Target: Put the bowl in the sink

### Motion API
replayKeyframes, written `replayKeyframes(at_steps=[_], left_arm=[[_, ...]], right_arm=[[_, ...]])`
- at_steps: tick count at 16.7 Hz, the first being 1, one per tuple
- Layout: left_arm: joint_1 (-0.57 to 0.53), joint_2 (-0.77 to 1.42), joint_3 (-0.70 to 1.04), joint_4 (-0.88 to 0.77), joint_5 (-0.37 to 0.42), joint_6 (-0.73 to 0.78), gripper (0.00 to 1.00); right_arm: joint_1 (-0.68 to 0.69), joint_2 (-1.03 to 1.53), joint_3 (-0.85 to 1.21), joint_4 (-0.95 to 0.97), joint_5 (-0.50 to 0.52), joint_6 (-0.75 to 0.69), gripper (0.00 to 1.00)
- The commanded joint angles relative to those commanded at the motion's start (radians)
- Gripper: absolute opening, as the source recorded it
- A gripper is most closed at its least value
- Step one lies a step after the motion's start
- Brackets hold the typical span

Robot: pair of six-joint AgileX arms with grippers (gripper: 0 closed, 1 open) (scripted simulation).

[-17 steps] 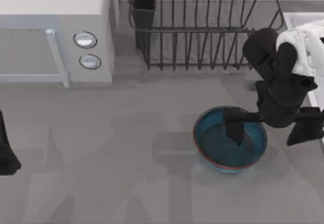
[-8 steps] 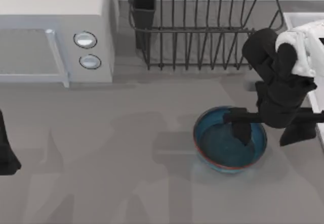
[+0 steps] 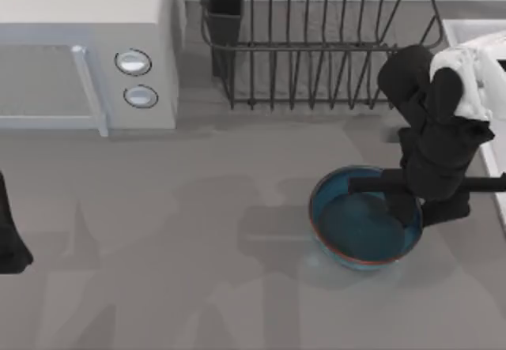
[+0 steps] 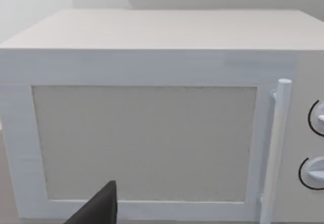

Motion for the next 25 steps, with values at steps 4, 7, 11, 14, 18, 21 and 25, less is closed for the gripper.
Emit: replayKeyframes(at_steps=[4, 7, 11, 14, 18, 21, 25], left_arm=[[0.000, 0.000, 0.000, 0.000, 0.000, 0.000, 1.00], [0.000, 0.000, 0.000, 0.000, 0.000, 0.000, 1.00], [0.000, 0.000, 0.000, 0.000, 0.000, 0.000, 1.00], [0.000, 0.000, 0.000, 0.000, 0.000, 0.000, 1.00], [0.000, 0.000, 0.000, 0.000, 0.000, 0.000, 1.00], [0.000, 0.000, 0.000, 0.000, 0.000, 0.000, 1.00], [0.000, 0.000, 0.000, 0.000, 0.000, 0.000, 1.00]], right_arm=[[0.000, 0.000, 0.000, 0.000, 0.000, 0.000, 0.00], [0.000, 0.000, 0.000, 0.000, 0.000, 0.000, 0.00], [0.000, -0.008, 0.039, -0.040, 0.001, -0.001, 0.00], [-0.001, -0.025, 0.146, -0.168, 0.001, 0.001, 0.00], [-0.004, -0.064, 0.322, -0.407, 0.000, -0.001, 0.00], [-0.005, -0.097, 0.430, -0.538, 0.000, -0.005, 0.00], [-0.006, -0.111, 0.466, -0.575, 0.000, -0.007, 0.00]])
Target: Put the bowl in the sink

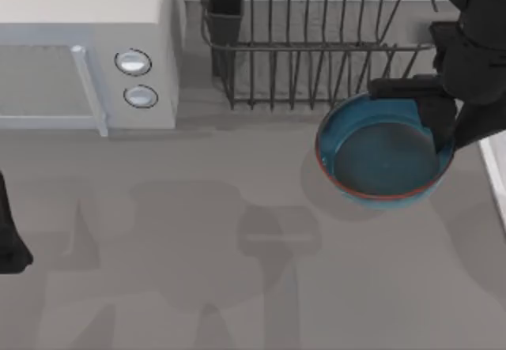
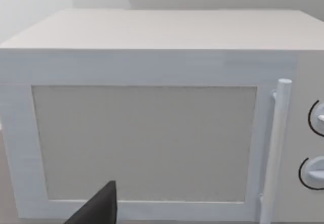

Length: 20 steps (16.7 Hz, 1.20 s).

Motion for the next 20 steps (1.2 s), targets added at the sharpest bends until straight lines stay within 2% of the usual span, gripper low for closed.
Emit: replayKeyframes(at_steps=[5, 9, 14, 20], left_arm=[[0.000, 0.000, 0.000, 0.000, 0.000, 0.000, 1.00], [0.000, 0.000, 0.000, 0.000, 0.000, 0.000, 1.00], [0.000, 0.000, 0.000, 0.000, 0.000, 0.000, 1.00], [0.000, 0.000, 0.000, 0.000, 0.000, 0.000, 1.00]], right_arm=[[-0.006, -0.002, -0.019, 0.033, -0.011, -0.006, 0.00], [-0.069, -0.028, -0.121, 0.216, -0.070, -0.045, 0.00], [-0.225, -0.066, -0.357, 0.623, -0.179, -0.118, 0.00], [-0.476, -0.111, -0.703, 1.227, -0.311, -0.230, 0.00]])
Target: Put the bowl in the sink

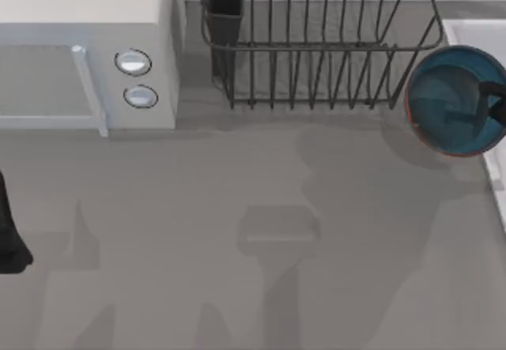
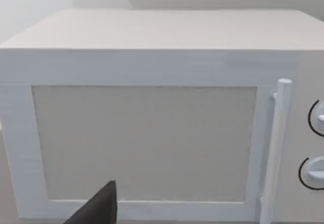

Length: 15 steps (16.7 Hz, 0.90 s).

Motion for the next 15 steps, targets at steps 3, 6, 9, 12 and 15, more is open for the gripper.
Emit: replayKeyframes(at_steps=[3, 6, 9, 12, 15], left_arm=[[0.000, 0.000, 0.000, 0.000, 0.000, 0.000, 1.00], [0.000, 0.000, 0.000, 0.000, 0.000, 0.000, 1.00], [0.000, 0.000, 0.000, 0.000, 0.000, 0.000, 1.00], [0.000, 0.000, 0.000, 0.000, 0.000, 0.000, 1.00], [0.000, 0.000, 0.000, 0.000, 0.000, 0.000, 1.00]], right_arm=[[-0.131, -0.039, -0.154, 0.317, -0.057, -0.058, 0.00], [-0.255, -0.093, -0.276, 0.618, -0.108, -0.110, 0.00], [-0.359, -0.154, -0.353, 0.867, -0.149, -0.150, 0.00], [-0.434, -0.209, -0.392, 1.034, -0.179, -0.176, 0.00], [-0.469, -0.240, -0.404, 1.104, -0.192, -0.186, 0.00]])
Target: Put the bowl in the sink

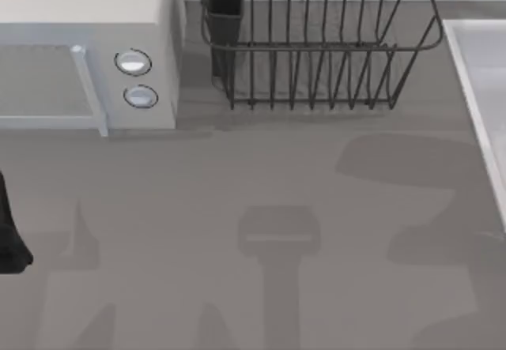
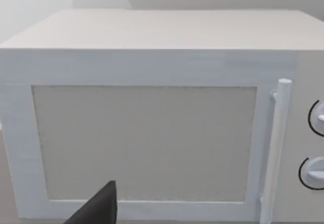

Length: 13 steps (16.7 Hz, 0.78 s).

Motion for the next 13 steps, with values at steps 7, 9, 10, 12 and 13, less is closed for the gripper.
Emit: replayKeyframes(at_steps=[7, 9, 10, 12, 13], left_arm=[[0.000, 0.000, 0.000, 0.000, 0.000, 0.000, 1.00], [0.000, 0.000, 0.000, 0.000, 0.000, 0.000, 1.00], [0.000, 0.000, 0.000, 0.000, 0.000, 0.000, 1.00], [0.000, 0.000, 0.000, 0.000, 0.000, 0.000, 1.00], [0.000, 0.000, 0.000, 0.000, 0.000, 0.000, 1.00]], right_arm=[[0.003, 0.017, 0.002, 0.014, 0.000, 0.001, 0.00], [0.001, 0.073, -0.003, 0.071, -0.002, 0.001, 0.00], [-0.001, 0.117, -0.008, 0.115, -0.002, 0.001, 0.00], [-0.006, 0.226, -0.021, 0.235, -0.002, 0.000, 0.00], [-0.007, 0.287, -0.029, 0.308, -0.001, 0.000, 0.00]])
